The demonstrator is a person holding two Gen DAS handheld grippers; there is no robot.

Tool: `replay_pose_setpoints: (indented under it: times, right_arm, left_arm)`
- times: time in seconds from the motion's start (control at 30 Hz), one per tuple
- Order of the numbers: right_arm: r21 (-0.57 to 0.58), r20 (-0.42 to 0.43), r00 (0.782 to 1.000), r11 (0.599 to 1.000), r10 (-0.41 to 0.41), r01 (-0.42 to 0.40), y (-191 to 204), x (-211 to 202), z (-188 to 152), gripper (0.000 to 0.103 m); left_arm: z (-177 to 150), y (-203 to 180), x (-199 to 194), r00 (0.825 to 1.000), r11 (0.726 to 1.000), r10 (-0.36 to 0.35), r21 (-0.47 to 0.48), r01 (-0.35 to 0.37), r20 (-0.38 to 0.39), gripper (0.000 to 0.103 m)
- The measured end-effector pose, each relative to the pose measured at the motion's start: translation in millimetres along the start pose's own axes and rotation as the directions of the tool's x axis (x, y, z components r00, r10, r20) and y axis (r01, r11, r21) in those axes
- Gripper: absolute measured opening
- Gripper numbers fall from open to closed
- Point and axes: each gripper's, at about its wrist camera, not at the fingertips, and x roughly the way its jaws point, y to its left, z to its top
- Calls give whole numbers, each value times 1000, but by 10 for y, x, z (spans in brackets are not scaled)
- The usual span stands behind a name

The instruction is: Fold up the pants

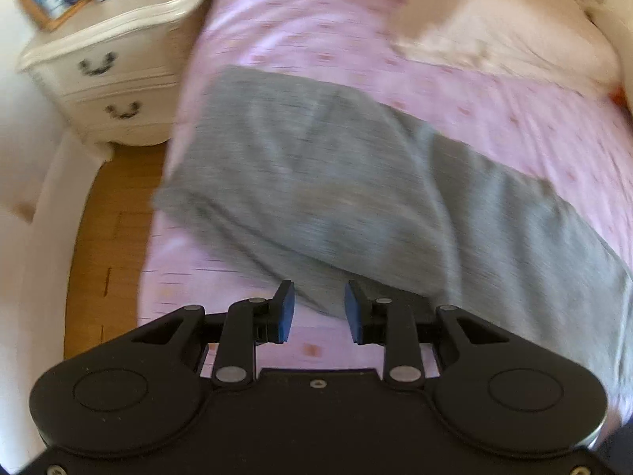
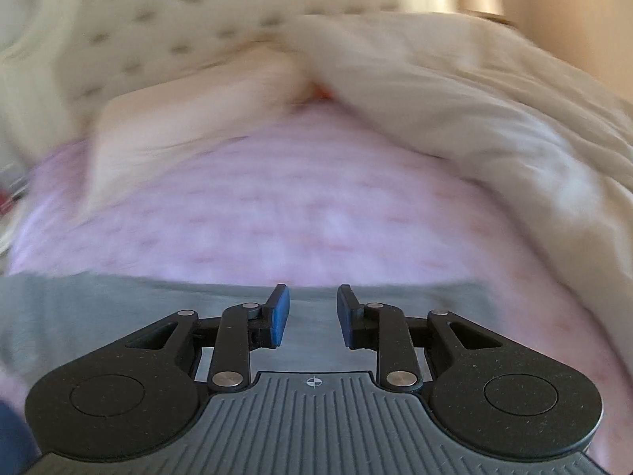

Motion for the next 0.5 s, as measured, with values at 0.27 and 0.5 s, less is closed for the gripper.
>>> replay_pose_setpoints:
  times: [0.27,0.5]
  right_arm:
    - [-333,-111,938,877,328,-346,1750,485,-67,27]
    - [-651,-198,865,597,461,-468,3266,695,-427,31]
  left_arm:
    - [187,656,255,1000,982,15,-190,-20,-24,38]
    - [418,981,455,1000,964,30,-266,-30,-6,38]
